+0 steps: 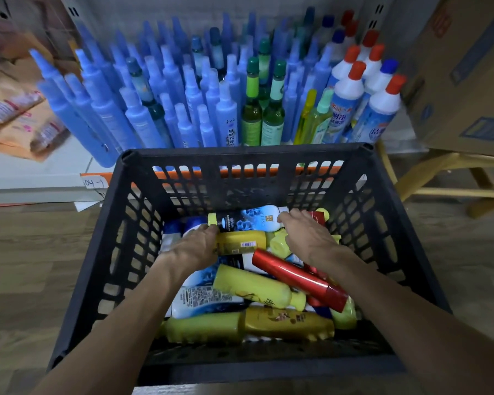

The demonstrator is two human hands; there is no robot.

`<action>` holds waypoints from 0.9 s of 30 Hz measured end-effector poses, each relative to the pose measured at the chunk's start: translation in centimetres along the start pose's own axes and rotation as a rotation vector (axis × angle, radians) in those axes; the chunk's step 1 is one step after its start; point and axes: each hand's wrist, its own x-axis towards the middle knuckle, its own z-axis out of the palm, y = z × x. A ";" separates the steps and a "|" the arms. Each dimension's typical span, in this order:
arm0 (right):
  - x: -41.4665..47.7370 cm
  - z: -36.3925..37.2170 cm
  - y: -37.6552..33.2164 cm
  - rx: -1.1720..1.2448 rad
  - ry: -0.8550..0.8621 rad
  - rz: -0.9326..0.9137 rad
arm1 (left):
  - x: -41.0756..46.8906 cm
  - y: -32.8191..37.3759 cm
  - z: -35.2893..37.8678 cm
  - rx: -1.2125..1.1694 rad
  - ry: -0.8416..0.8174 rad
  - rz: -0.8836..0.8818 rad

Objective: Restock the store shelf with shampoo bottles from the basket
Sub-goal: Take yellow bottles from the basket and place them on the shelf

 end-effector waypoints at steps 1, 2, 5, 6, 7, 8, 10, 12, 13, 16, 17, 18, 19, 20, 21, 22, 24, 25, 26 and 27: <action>0.6 0.1 0.0 0.011 0.026 -0.003 | 0.4 -0.1 0.3 -0.013 0.001 -0.008; 1.1 0.3 -0.1 0.018 0.036 -0.007 | 0.7 -0.4 0.6 -0.027 0.000 -0.020; 2.8 0.5 -0.5 0.003 -0.021 -0.018 | 1.3 -1.7 0.8 -0.086 -0.029 -0.021; 3.3 0.5 -0.7 -0.018 -0.040 -0.014 | 1.4 -2.1 0.8 -0.098 -0.032 -0.017; 3.8 0.4 -0.8 -0.041 -0.042 -0.009 | 1.6 -2.5 0.8 -0.098 -0.033 -0.015; 4.2 0.5 -1.0 -0.067 -0.029 0.001 | 1.8 -2.8 0.9 -0.092 -0.036 -0.012; 4.6 0.6 -0.9 -0.152 0.022 0.028 | 2.3 -3.0 1.4 -0.117 -0.037 -0.020; 4.7 0.9 -0.3 -0.242 0.034 0.063 | 2.6 -2.8 2.0 -0.133 -0.007 -0.032; 4.6 0.9 0.2 -0.251 0.016 0.102 | 2.8 -2.7 2.2 -0.125 0.009 -0.035; 3.4 0.7 1.6 -0.289 -0.028 0.118 | 2.9 -2.5 2.3 -0.126 0.038 -0.059; 3.0 0.8 1.9 -0.324 -0.031 0.026 | 3.0 -2.5 2.3 -0.148 0.041 -0.066; 2.5 0.9 2.0 -0.351 -0.048 -0.092 | 3.1 -2.4 2.2 -0.177 0.044 -0.065; 1.9 1.0 1.9 -0.375 -0.077 -0.189 | 3.1 -2.4 2.1 -0.198 0.048 -0.058; 1.5 1.2 1.7 -0.404 -0.108 -0.235 | 3.0 -2.3 2.0 -0.204 0.052 -0.047; 1.3 1.4 1.3 -0.439 -0.132 -0.238 | 2.9 -2.2 2.0 -0.207 0.055 -0.040; 1.3 1.4 1.0 -0.463 -0.142 -0.218 | 2.7 -2.1 2.0 -0.213 0.058 -0.036; 1.5 1.4 0.6 -0.492 -0.137 -0.203 | 2.2 -2.1 1.7 -0.247 0.060 -0.032; 1.5 1.3 0.5 -0.506 -0.115 -0.220 | 1.9 -2.3 1.4 -0.272 0.064 -0.033; 1.3 1.0 0.6 -0.517 -0.082 -0.237 | 1.5 -2.6 1.0 -0.299 0.077 -0.036; 1.0 0.7 0.7 -0.513 -0.050 -0.243 | 1.2 -2.9 0.3 -0.335 0.092 -0.040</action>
